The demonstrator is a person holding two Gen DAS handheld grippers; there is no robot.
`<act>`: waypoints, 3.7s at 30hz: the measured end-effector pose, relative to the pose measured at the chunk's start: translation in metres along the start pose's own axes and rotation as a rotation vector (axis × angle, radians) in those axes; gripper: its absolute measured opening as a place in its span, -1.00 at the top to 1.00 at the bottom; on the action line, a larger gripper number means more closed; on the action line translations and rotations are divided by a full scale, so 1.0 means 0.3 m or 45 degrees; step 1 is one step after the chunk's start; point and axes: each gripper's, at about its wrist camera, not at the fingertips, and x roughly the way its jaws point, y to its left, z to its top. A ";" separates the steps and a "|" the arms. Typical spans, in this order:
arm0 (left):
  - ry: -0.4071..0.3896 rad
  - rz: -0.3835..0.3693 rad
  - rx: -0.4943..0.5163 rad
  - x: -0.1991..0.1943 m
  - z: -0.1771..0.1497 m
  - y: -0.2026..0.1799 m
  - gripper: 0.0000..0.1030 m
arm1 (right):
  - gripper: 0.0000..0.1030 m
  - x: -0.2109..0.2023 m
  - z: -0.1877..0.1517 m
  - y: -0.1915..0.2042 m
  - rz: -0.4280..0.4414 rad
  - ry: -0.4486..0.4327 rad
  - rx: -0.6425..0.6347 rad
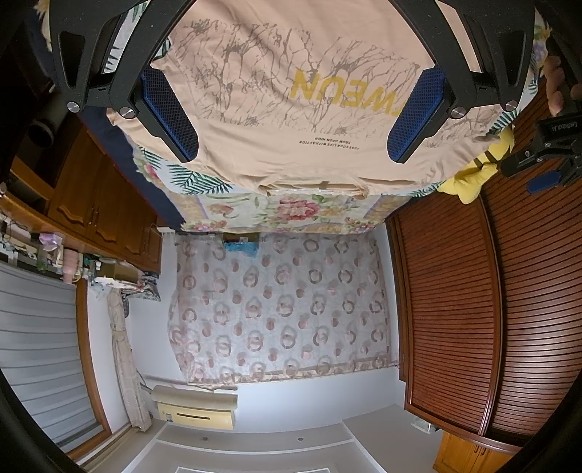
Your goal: Fold small clothes
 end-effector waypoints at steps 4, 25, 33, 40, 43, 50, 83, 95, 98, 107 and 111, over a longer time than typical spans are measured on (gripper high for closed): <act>0.026 0.001 -0.008 0.019 -0.028 0.048 -1.00 | -1.00 0.017 -0.004 0.008 0.021 0.019 -0.011; 0.228 0.042 0.015 0.194 -0.161 0.322 -0.87 | -1.00 0.146 -0.009 0.040 0.206 0.157 -0.135; 0.341 0.061 -0.034 0.283 -0.186 0.470 -0.48 | -1.00 0.225 0.010 0.027 0.288 0.258 -0.218; 0.483 0.058 -0.120 0.427 -0.216 0.591 -0.16 | -1.00 0.274 0.046 -0.008 0.360 0.323 -0.212; 0.538 0.052 -0.144 0.465 -0.227 0.619 -0.10 | -1.00 0.293 0.059 -0.014 0.374 0.338 -0.215; 0.628 0.010 -0.190 0.532 -0.243 0.665 -0.04 | -1.00 0.324 0.071 0.029 0.427 0.362 -0.229; 0.365 -0.327 0.083 0.407 0.054 0.228 0.55 | -1.00 0.276 0.036 -0.019 0.358 0.354 -0.193; 0.286 -0.182 -0.018 0.263 -0.024 0.420 -0.59 | -0.63 0.330 0.092 0.103 0.463 0.351 -0.296; 0.271 -0.120 -0.043 0.222 -0.062 0.473 -0.60 | -0.38 0.367 0.119 0.171 0.516 0.356 -0.356; 0.280 -0.044 -0.126 0.189 -0.149 0.570 -0.60 | 0.18 0.549 0.168 0.405 0.763 0.441 -0.455; 0.286 -0.031 -0.133 0.174 -0.181 0.589 -0.60 | 0.29 0.655 0.142 0.537 0.830 0.498 -0.516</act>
